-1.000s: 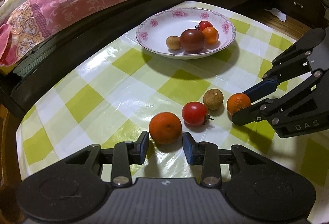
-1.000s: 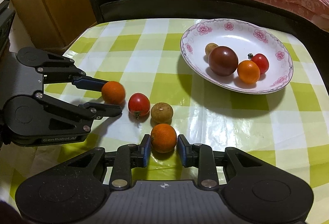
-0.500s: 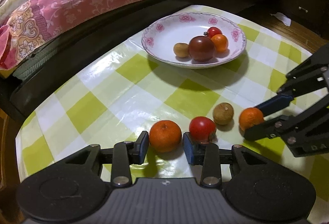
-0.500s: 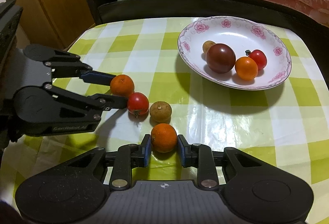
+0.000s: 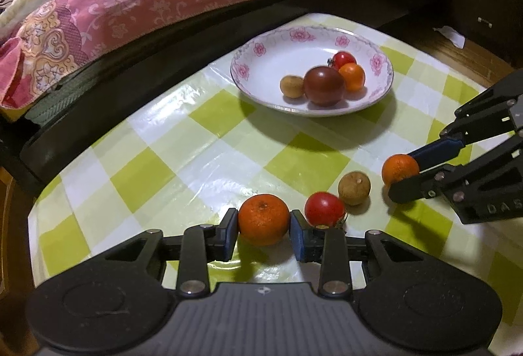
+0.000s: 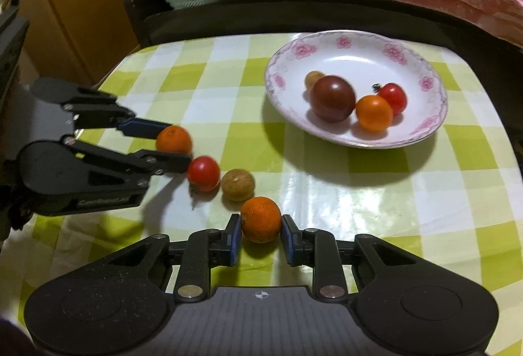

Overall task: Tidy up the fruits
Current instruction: 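Carry both tangerines over the white plate with both tools, then open both tools to drop the two tangerines onto the plate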

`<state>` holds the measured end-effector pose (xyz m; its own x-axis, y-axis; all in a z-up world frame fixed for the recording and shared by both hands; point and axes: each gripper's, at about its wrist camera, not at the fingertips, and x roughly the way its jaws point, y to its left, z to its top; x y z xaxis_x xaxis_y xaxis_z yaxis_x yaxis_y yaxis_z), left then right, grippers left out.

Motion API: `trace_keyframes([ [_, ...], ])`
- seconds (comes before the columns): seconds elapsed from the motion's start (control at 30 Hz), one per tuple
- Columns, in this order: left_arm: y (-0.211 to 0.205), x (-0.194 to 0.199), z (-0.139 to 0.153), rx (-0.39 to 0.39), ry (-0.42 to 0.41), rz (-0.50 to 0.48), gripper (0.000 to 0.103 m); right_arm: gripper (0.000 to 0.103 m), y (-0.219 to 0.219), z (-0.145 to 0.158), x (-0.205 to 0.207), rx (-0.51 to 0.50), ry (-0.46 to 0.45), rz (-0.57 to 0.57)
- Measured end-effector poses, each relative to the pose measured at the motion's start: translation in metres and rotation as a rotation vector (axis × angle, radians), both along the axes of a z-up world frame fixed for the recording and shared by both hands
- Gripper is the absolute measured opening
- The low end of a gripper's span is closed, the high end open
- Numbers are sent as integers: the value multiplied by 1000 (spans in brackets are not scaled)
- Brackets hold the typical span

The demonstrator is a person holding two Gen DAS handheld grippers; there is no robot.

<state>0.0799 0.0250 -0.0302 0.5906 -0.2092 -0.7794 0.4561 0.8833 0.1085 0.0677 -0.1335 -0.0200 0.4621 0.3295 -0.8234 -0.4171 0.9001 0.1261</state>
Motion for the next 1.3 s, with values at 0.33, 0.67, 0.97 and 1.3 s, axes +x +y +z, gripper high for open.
trace_keyframes([
  [0.33, -18, 14, 24, -30, -62, -1, 41, 22, -14, 17, 15, -2, -73, -67],
  [0.67, -52, 56, 39, -31, -131, -9, 41, 22, -27, 31, 56, -34, -175, -135],
  [0.97, -56, 91, 25, -37, -111, 30, 41, 22, -27, 23, 89, -63, -201, -155],
  [1.3, -67, 104, 18, -35, -110, 18, 41, 22, -28, 19, 108, -69, -218, -159],
])
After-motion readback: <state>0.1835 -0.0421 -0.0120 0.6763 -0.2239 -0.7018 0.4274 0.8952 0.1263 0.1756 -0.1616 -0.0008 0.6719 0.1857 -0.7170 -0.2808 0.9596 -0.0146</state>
